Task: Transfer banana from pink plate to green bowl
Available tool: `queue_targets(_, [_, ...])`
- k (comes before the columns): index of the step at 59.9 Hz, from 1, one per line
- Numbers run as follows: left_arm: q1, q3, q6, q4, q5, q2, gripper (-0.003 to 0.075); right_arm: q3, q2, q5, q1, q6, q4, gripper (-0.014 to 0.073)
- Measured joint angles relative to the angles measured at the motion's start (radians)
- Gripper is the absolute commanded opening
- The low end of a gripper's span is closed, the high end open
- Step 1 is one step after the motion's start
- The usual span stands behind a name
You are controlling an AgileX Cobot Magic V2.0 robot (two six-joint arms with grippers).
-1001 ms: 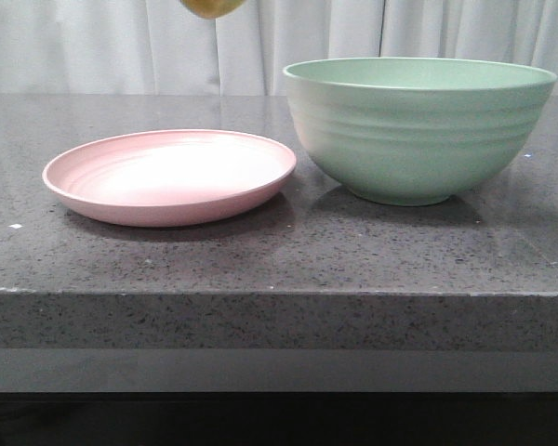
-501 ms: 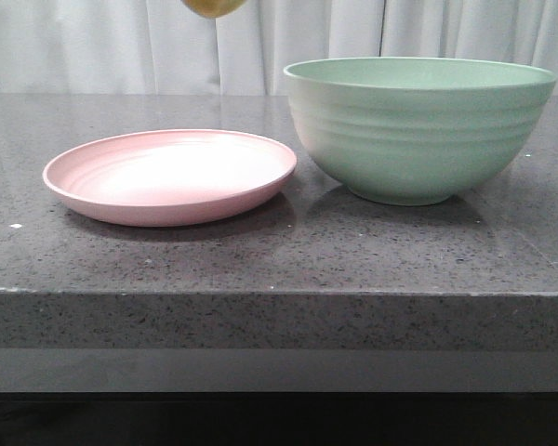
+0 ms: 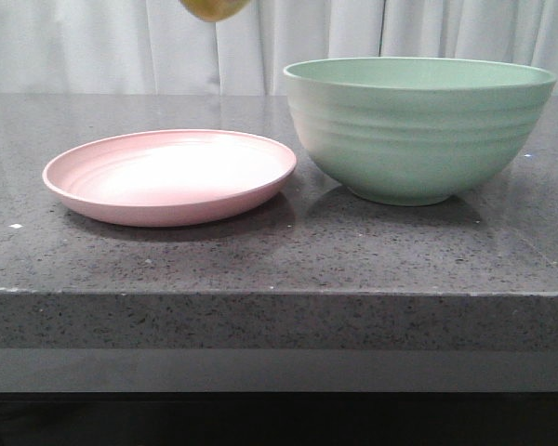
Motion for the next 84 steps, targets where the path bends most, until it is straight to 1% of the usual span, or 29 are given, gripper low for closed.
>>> queue_targets(7, [0.000,0.000,0.000,0.000,0.000,0.000,0.0200,0.000,0.000,0.000,0.000,0.001,0.001,0.0028])
queue_targets(12, [0.000,0.000,0.000,0.000,0.000,0.000,0.0241,0.000,0.000,-0.002,0.000,0.002,0.001,0.0004])
queue_targets(16, [0.000,0.000,0.000,0.000,0.000,0.000,0.0316,0.000,0.000,-0.002,0.000,0.002,0.001,0.0003])
queue_targets(20, [0.000,0.000,0.000,0.000,0.000,0.000,0.0423,0.000,0.000,-0.002,0.000,0.002,0.001,0.0003])
queue_targets(24, [0.000,0.000,0.000,0.000,-0.004,0.000,0.0513,0.000,0.000,0.001,0.000,-0.003,-0.002,0.0003])
queue_targets(28, [0.000,0.000,0.000,0.000,-0.012,0.000,0.0549,0.000,0.002,0.005,0.000,-0.006,-0.006,0.0003])
queue_targets(43, [0.000,0.000,0.000,0.000,-0.017,0.000,0.0549,0.000,0.002,-0.010,0.000,-0.010,-0.009,0.0003])
queue_targets(53, [0.000,0.000,0.000,0.000,-0.019,0.000,0.0547,0.000,0.002,-0.117,-0.004,-0.067,-0.019,0.0003])
queue_targets(60, [0.000,0.000,0.000,0.000,-0.019,0.000,0.0547,-0.011,0.010,-0.162,-0.043,-0.130,-0.018,0.0005])
queue_targets(75, [0.000,0.000,0.000,0.000,-0.019,0.000,0.0547,-0.057,0.049,-0.179,-0.159,-0.227,-0.018,0.0005])
queue_targets(84, [0.000,0.000,0.000,0.000,-0.021,0.000,0.0547,-0.063,0.085,-0.181,-0.187,-0.267,-0.045,0.0005])
